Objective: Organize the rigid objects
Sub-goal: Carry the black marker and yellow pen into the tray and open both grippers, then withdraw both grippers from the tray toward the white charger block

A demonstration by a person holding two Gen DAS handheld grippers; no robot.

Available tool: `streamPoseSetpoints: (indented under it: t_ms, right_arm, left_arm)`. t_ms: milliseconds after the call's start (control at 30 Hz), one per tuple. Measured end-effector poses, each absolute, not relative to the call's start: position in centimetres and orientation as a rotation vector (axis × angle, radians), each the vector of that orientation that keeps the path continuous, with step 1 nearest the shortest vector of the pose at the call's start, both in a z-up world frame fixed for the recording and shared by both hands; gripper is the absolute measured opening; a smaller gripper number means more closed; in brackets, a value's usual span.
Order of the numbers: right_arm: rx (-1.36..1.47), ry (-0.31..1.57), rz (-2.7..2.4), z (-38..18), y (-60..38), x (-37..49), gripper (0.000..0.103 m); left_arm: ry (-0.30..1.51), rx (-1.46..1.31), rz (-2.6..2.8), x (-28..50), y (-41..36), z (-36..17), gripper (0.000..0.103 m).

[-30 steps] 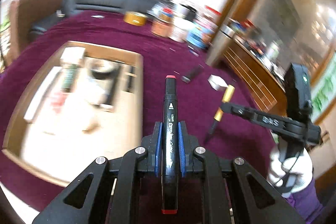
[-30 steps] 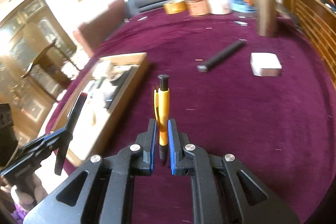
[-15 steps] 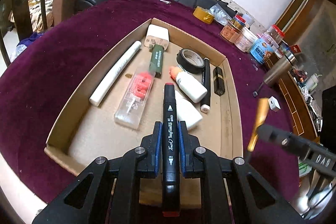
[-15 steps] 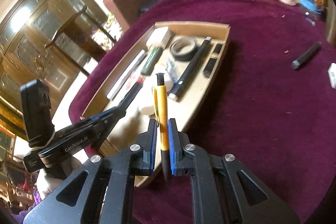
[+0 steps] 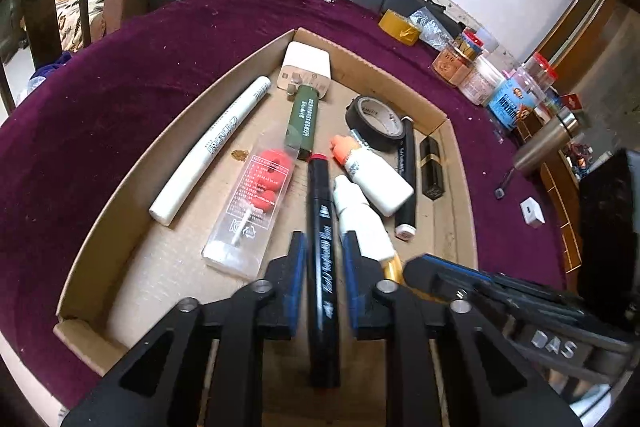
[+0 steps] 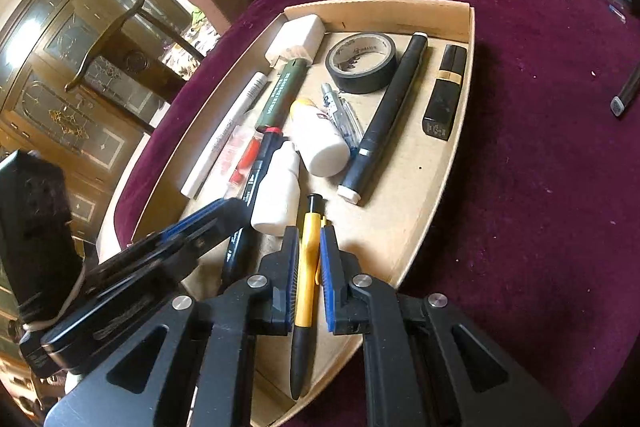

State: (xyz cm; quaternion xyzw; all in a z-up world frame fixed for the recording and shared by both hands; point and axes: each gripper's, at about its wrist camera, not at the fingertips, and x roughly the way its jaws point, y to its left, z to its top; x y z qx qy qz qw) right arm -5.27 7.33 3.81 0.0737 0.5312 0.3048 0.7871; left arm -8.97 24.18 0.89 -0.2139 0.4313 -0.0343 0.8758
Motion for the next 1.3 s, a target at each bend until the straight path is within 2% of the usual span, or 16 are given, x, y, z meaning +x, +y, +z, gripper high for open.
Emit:
streamPoseSetpoints:
  t_ms: [33,133,267,367,400,467,500,633,700,1067,1300]
  right_arm:
    - [0.153,1.129,0.657,4.1,7.2,-5.4,0.009]
    - [0.13,1.043,0.656,5.5,5.9,-6.4,0.01]
    - [0.103,0.873,0.621,8.0,3.7,-7.7,0.01]
    - [0.069,0.695,0.569,10.3,2.3,-9.0,0.012]
    - [0.059,0.646,0.546,10.8,2.1,-9.2,0.024]
    - [0.052,0.554,0.493,11.7,1.6,-9.8,0.079]
    - [0.062,0.505,0.468,12.1,1.3,-9.9,0.084]
    - [0.054,0.49,0.49,12.4,1.8,-9.1,0.084]
    - [0.06,0.49,0.515,12.3,2.0,-9.3,0.084]
    - [-0.026,0.309,0.448,12.4,0.5,-12.9,0.084]
    - [0.044,0.42,0.397,10.5,-2.4,-13.8,0.084]
  left_arm:
    - [0.889,-0.449,-0.071,-9.2,24.3,1.2,0.031]
    - [0.83,-0.432,-0.046,-11.0,24.3,2.8,0.038]
    - [0.756,-0.394,-0.019,-14.8,23.9,4.9,0.046]
    - [0.686,-0.321,0.041,-17.9,23.6,6.8,0.048]
    - [0.655,-0.29,0.079,-19.2,23.4,7.7,0.05]
    - [0.617,-0.243,0.121,-21.0,23.0,9.1,0.056]
    - [0.599,-0.221,0.137,-21.7,22.7,9.7,0.058]
    - [0.504,-0.099,0.21,-24.2,21.1,12.3,0.071]
    - [0.47,-0.063,0.238,-24.8,20.4,13.2,0.074]
    - [0.492,0.007,0.173,-24.6,16.9,12.9,0.075]
    - [0.51,0.026,0.081,-23.5,14.6,12.6,0.075]
